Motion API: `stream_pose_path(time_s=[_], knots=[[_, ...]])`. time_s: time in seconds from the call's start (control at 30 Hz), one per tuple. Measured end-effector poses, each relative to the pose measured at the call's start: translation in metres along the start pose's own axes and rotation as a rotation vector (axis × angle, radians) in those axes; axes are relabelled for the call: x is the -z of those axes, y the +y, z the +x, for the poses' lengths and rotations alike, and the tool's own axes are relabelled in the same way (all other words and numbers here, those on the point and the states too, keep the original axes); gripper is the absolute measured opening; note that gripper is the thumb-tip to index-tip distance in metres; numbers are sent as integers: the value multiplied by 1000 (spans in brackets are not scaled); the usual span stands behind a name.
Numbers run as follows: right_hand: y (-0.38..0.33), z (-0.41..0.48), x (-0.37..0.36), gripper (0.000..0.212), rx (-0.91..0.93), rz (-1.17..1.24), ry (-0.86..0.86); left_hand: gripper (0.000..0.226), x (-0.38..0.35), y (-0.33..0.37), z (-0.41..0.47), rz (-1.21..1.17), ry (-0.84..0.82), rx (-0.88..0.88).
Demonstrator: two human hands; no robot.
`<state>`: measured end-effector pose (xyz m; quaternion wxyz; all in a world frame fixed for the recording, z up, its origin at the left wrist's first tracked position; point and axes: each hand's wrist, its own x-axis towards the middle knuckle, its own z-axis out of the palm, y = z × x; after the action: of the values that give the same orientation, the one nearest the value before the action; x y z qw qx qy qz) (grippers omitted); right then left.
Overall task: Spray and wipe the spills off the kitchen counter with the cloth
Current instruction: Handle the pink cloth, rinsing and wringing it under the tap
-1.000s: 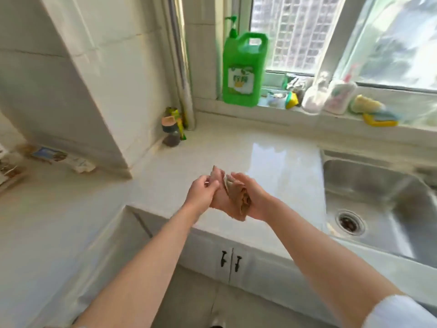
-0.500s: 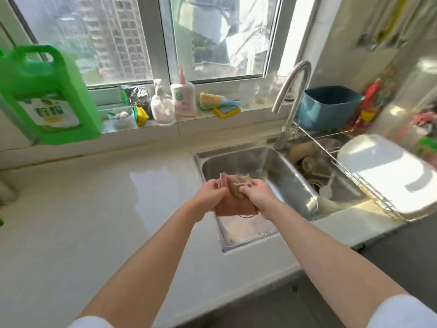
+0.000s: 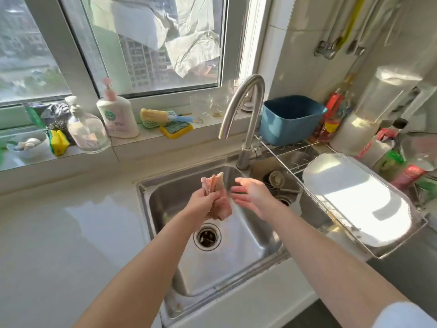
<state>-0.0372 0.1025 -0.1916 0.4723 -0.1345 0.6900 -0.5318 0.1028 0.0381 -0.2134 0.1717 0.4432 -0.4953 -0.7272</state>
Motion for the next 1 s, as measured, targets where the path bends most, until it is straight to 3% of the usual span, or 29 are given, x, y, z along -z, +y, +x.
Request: stream_pose_path(time_s=[0.2, 0.27, 0.37, 0.5, 0.6, 0.73, 1.0], knots=[[-47, 122, 77, 27, 113, -181, 183, 35, -49, 29, 74, -317, 164, 56], [-63, 163, 94, 34, 198, -352, 226, 26, -61, 38, 89, -397, 150, 54], [-82, 204, 102, 45, 284, -475, 151, 28, -75, 46, 108, -494, 67, 42], [-95, 234, 92, 43, 313, -700, 135, 24, -76, 47, 127, -446, 143, 10], [-97, 249, 89, 26, 326, -793, 195, 21, -71, 41, 137, -431, 227, 12], [-99, 256, 96, 25, 352, -878, 203, 23, -68, 32, 141, -390, 303, 35], [-92, 257, 98, 27, 285, -723, 271, 16, -58, 14, 127, -377, 365, 55]])
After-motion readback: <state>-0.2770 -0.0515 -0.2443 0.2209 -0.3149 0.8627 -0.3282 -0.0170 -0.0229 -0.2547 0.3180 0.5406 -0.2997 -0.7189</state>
